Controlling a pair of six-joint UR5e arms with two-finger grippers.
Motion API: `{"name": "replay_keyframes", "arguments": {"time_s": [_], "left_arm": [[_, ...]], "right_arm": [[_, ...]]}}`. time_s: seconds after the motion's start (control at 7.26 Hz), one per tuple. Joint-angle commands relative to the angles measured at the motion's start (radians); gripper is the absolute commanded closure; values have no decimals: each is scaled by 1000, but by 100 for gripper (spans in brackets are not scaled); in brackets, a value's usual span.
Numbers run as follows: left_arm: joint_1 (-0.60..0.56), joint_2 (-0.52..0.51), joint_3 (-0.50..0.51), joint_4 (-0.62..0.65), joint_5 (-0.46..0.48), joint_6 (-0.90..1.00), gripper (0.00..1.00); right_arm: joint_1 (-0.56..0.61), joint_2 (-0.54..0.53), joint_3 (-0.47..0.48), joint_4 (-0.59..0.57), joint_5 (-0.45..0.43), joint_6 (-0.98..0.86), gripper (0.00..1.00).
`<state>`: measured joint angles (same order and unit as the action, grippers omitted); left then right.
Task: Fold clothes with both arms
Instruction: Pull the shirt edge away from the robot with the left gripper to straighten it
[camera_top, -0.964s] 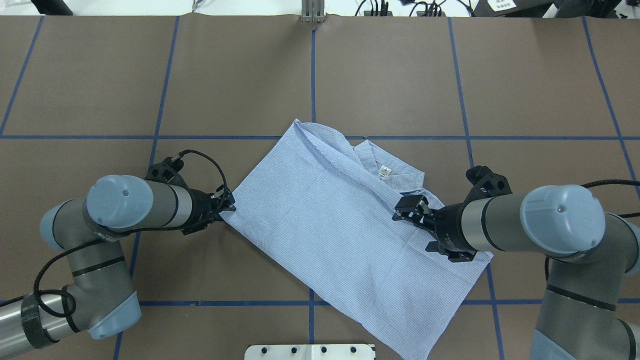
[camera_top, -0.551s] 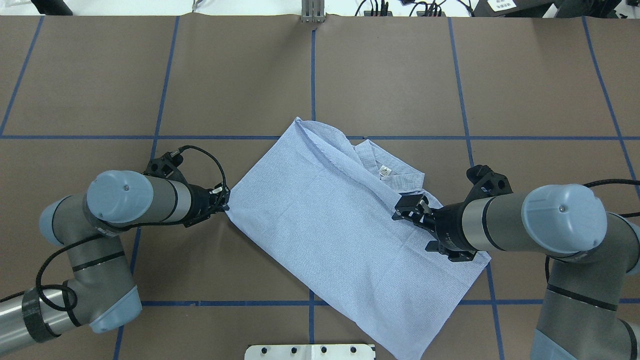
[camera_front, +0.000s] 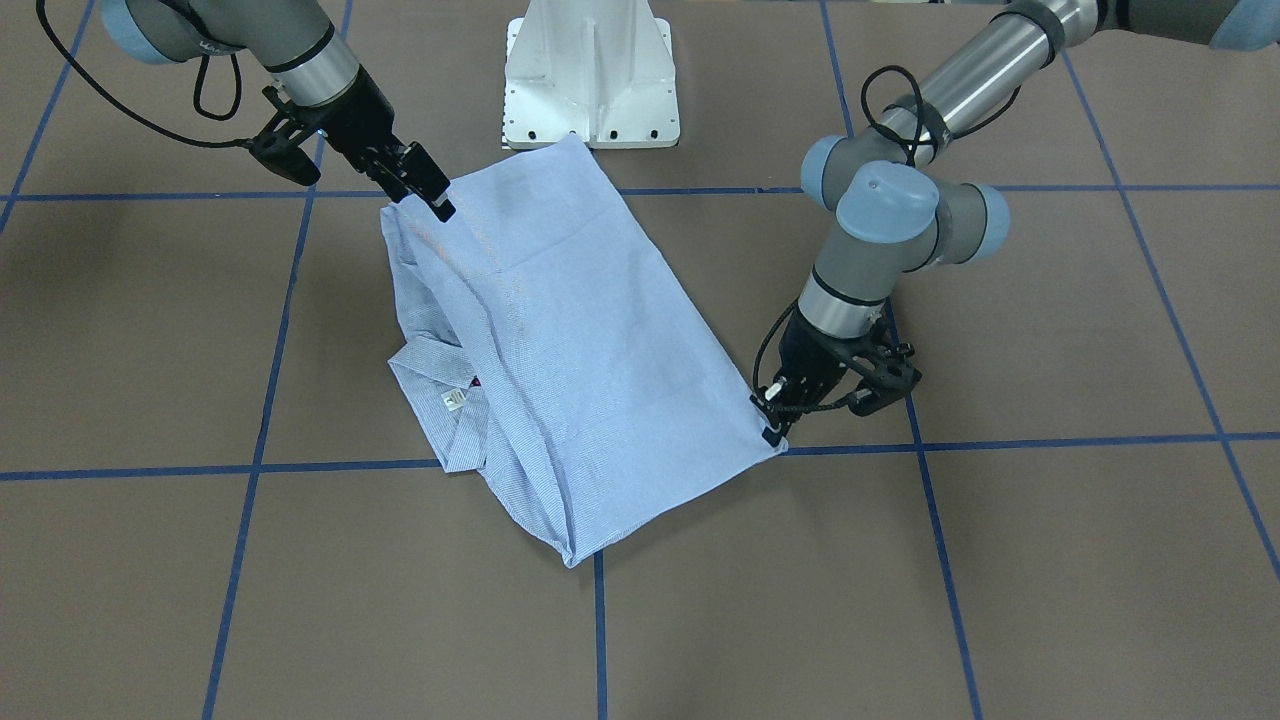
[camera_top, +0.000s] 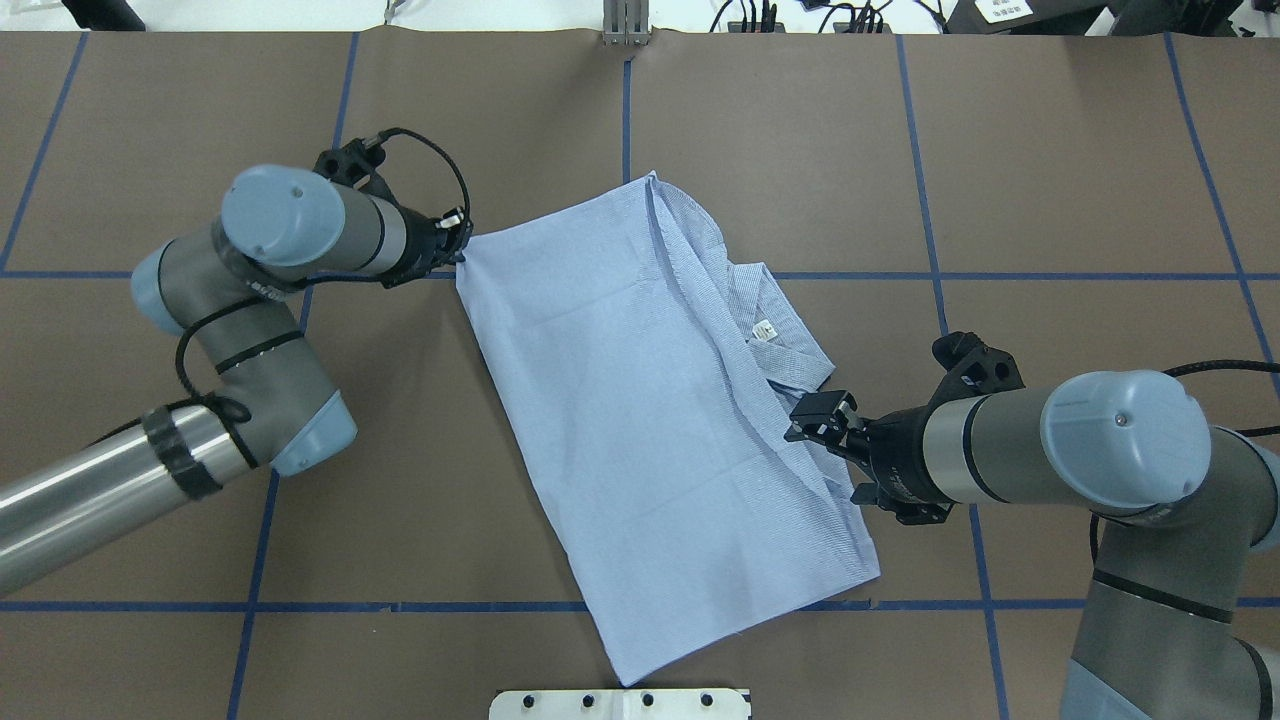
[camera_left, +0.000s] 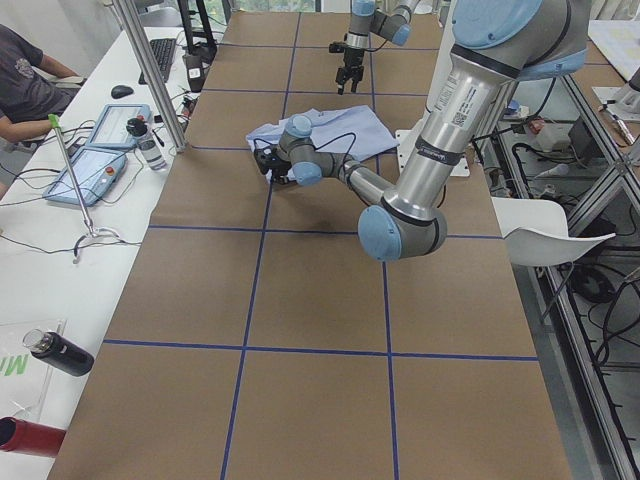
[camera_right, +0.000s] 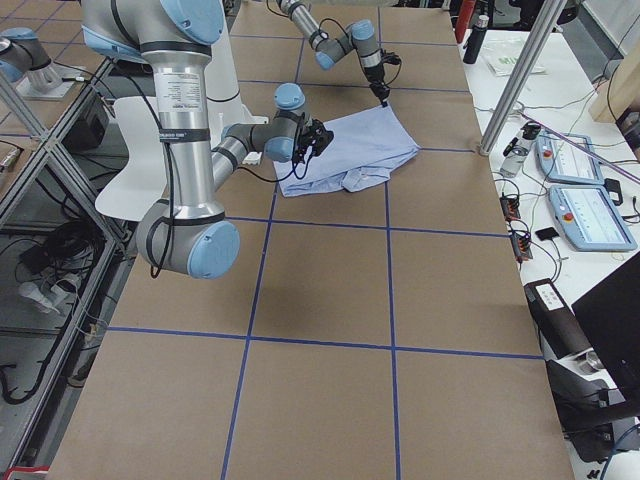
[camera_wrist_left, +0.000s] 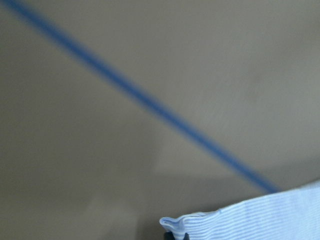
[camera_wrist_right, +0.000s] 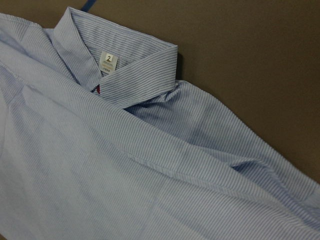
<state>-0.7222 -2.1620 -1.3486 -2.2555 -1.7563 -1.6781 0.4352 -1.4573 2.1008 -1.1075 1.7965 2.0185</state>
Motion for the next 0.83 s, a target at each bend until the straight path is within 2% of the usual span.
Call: {"name": "replay_keyframes", "arguments": {"time_s": [0.0, 0.14, 0.28, 0.41, 0.55, 0.69], "left_arm": [[-60, -202, 316, -143, 30, 40, 100], [-60, -270, 397, -177, 32, 40, 100], [-59, -280, 416, -190, 32, 41, 100], [-59, -283, 434, -209, 32, 57, 43], [-68, -282, 424, -216, 26, 63, 38], [-91, -262, 349, -205, 9, 64, 38]], "right_arm": [[-3, 2, 1, 0, -3, 0, 0], [-6, 3, -2, 0, -9, 0, 0], [-9, 3, -2, 0, -14, 2, 0], [-7, 38, -24, -3, -14, 5, 0], [-9, 76, -65, -11, -14, 6, 0], [-21, 112, -71, -62, -16, 6, 0]]}}
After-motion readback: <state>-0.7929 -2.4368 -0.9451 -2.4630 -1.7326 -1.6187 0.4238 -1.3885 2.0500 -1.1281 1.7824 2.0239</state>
